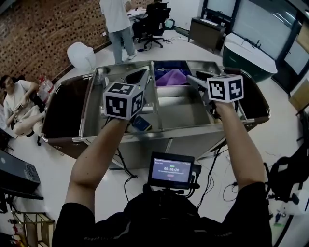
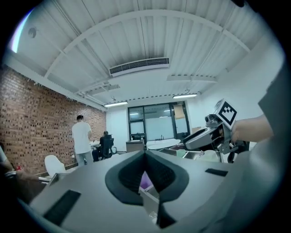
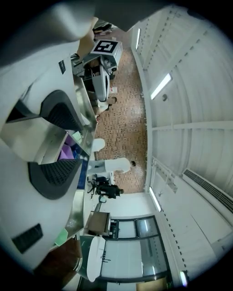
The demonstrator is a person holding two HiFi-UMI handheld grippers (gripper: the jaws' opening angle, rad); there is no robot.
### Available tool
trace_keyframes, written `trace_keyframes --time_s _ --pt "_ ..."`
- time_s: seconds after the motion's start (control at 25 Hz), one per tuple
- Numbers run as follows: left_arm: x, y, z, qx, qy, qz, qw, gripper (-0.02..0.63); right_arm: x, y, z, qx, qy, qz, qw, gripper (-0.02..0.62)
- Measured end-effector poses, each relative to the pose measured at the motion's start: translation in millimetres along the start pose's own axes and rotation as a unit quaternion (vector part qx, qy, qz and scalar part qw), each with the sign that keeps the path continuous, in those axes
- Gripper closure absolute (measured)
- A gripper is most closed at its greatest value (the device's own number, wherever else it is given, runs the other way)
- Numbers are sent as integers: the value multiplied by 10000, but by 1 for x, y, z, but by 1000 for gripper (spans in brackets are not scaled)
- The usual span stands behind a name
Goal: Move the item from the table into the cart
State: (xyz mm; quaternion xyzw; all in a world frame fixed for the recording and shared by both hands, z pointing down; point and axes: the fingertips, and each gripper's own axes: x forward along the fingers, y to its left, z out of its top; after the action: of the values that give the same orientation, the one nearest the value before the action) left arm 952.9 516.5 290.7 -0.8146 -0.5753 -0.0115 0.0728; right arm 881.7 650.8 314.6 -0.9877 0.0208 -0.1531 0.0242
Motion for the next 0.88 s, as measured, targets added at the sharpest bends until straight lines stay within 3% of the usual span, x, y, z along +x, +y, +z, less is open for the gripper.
trace_keyframes --time_s 0.24,0.36,0.52,0.68,0.8,0.88 --pt "-27 -82 17 -5 -262 253 9993 606 -100 -4 -5 -396 -621 82 9973 394" --pt "-51 -103 16 18 -424 364 9984 606 -134 7 -5 -613 -1068 104 9923 394" --pt "-89 -120 7 426 -469 544 9965 606 -168 23 -18 -716 -1423 50 9872 394" --pt "-135 -128 -2 681 -502 693 9940 606 -194 47 -40 -534 -1694 -80 9841 472" --pt "-163 -124 -16 480 -604 800 9938 606 -202 59 -60 -390 -1779 -324 9827 474" --pt "-176 -125 -29 332 -660 814 9939 606 -207 65 -75 -272 -1828 -465 9817 536"
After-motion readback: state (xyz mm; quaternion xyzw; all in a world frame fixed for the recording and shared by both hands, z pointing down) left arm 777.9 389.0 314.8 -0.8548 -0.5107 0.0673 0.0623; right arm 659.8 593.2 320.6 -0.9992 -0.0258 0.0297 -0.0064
